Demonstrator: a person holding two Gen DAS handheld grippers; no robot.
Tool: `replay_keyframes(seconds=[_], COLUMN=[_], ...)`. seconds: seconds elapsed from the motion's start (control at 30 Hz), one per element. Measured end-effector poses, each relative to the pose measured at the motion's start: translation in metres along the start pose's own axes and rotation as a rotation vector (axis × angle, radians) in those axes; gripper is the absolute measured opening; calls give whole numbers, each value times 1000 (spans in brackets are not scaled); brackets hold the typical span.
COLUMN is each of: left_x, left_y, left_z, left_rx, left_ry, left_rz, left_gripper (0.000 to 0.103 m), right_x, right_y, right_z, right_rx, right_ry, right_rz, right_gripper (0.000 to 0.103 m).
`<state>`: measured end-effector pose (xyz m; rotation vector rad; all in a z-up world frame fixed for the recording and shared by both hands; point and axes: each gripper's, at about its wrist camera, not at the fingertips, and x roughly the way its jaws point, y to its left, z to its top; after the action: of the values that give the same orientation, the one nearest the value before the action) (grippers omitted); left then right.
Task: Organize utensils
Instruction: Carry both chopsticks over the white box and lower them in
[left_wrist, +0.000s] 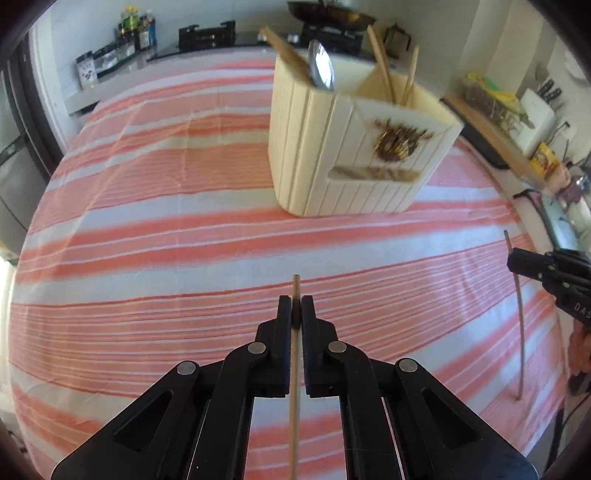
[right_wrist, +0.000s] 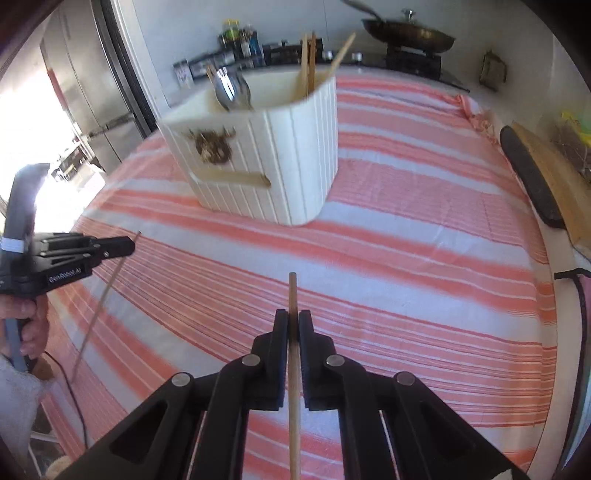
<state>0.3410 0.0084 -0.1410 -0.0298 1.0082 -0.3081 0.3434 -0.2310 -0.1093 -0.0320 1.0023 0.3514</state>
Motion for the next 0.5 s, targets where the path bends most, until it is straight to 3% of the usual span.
replay_keyframes(seconds=[0.13,0.3,0.5], left_x=[-71,-130,-163], left_y=[-5,-1,11], left_z=[-12,-13,31], left_rx=[-1,-13,-33], left_ry=[-141,-270,-390], left_rz=[-78,-138,-175], left_gripper=[3,3,3], right_x=[-67,-126,-162], right_y=[10,21,24], right_z=[-3,-6,19], right_rx=[-4,-24,-30], right_ry=[-143,-277,-414], right_rz=[41,48,27], right_gripper=[6,6,6])
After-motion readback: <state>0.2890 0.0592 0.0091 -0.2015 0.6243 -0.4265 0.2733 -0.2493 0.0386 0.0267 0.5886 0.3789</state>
